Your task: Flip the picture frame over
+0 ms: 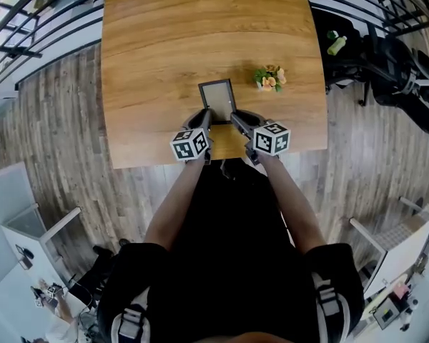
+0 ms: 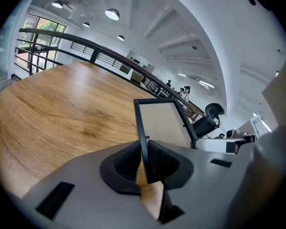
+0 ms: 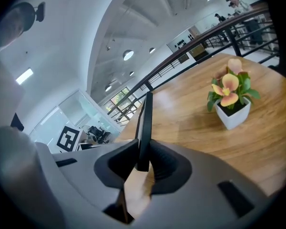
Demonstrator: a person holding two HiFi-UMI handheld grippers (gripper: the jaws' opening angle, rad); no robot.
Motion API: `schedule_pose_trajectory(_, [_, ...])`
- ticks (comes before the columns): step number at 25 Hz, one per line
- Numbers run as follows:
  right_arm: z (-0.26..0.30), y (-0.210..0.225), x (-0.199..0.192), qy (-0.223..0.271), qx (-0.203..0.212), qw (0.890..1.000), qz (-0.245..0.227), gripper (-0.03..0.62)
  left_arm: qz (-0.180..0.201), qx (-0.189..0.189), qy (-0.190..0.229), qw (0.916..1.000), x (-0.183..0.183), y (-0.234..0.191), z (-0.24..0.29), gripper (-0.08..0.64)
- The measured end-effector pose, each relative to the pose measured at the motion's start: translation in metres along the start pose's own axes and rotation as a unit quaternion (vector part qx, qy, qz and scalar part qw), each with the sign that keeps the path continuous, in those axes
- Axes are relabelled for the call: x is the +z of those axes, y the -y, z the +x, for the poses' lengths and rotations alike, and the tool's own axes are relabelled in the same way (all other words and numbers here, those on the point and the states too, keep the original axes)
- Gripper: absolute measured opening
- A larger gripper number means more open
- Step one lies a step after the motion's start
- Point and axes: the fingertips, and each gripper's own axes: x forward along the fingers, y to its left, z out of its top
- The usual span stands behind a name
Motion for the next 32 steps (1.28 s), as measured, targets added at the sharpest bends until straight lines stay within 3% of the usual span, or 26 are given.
schedule_pose_trajectory(7, [0.015, -0.009, 0.002, 0.012, -0.042, 0.999, -0.004, 0.081, 0.029, -0.027, -0.038, 0.9985, 0.002, -0.013, 0.004, 0.061])
schedule_pose_trajectory(15, [0.024, -0.003, 0.014, 0.008, -0.112, 0.990, -0.084, 0.078, 0.041, -0.076, -0.041, 0.9955, 0.019, -0.009, 0.009, 0.070])
schedule_pose_trajectory(21, [0.029, -0.006, 0.012, -0.018, -0.159, 0.973, -0.165, 0.077, 0.017, -0.127, -0.030, 0.9913, 0.034, 0.007, 0.009, 0.109])
schedule_pose_trajectory(26, [0.032, -0.015, 0.006, -0.026, -0.173, 0.962, -0.210, 0.077, -0.011, -0.155, -0.037, 0.9871, 0.037, 0.017, 0.010, 0.133])
schedule_pose_trajectory(32, [0.035, -0.014, 0.004, -0.029, -0.167, 0.961, -0.218, 0.077, -0.061, -0.173, -0.079, 0.9799, 0.023, 0.028, 0.022, 0.149])
